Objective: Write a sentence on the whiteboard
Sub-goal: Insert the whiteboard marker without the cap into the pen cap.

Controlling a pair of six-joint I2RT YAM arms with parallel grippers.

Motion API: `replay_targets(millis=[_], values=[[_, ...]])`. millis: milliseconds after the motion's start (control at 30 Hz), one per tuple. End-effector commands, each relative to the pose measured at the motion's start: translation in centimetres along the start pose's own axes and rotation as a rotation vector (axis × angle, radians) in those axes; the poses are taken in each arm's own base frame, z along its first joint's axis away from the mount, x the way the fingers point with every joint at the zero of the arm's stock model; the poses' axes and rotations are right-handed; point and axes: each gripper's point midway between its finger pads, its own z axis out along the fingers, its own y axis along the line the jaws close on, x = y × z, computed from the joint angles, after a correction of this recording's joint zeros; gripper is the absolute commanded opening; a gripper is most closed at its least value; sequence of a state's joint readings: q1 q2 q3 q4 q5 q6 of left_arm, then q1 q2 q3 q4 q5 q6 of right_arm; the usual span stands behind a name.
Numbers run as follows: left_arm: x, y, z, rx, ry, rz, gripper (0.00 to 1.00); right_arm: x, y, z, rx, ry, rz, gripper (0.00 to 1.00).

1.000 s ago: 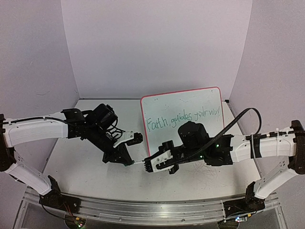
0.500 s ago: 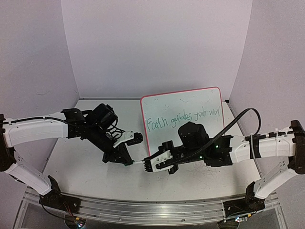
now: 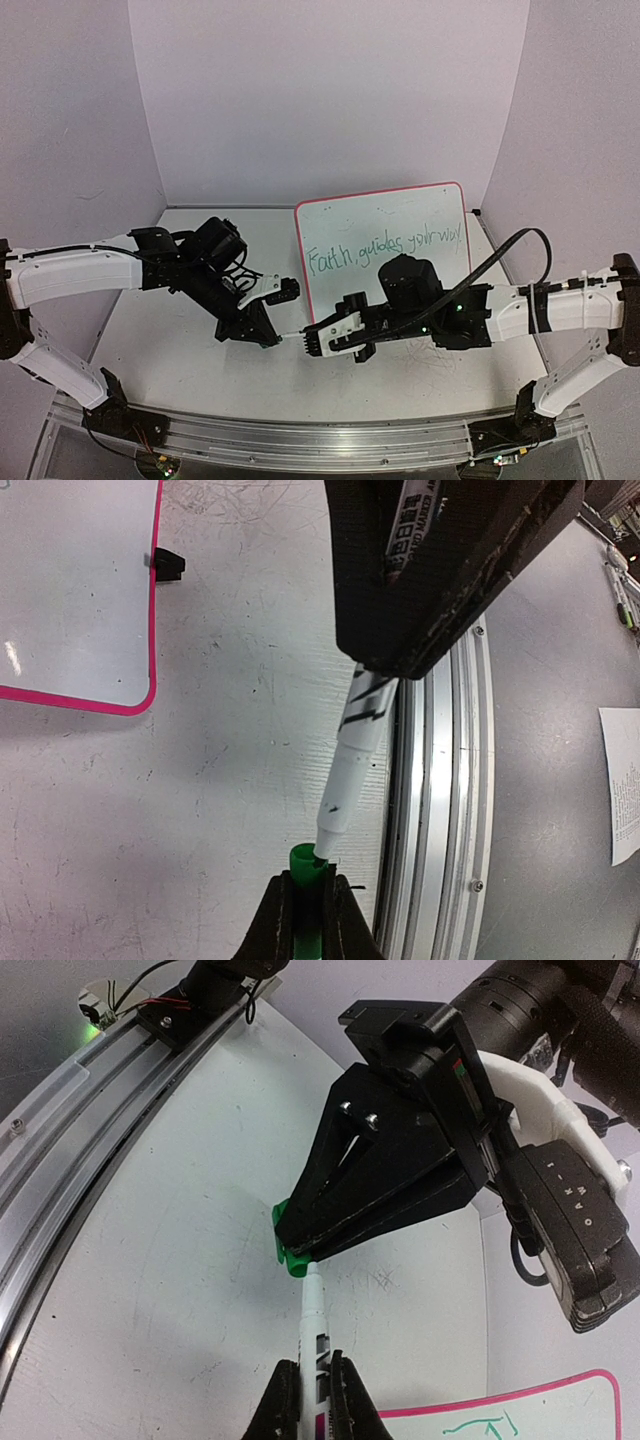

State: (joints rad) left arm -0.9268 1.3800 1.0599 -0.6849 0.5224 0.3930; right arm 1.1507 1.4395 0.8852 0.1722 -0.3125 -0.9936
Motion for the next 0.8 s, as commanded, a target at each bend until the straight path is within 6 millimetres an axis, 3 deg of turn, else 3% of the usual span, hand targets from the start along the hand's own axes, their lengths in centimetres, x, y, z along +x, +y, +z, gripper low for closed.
replay_targets(millis=[0, 767], values=[[-1.5, -0.5, -1.3, -0.005, -0.044, 0.033, 0.00, -1.1, -1.1, 0.2, 0.027, -0.033, 0.004, 0.00], [-1.7, -0.7, -1.8, -0.011, -0.056, 0.039, 0.00, -0.4, 0.0, 0.4, -0.001, -0.021, 0.024, 0.00]])
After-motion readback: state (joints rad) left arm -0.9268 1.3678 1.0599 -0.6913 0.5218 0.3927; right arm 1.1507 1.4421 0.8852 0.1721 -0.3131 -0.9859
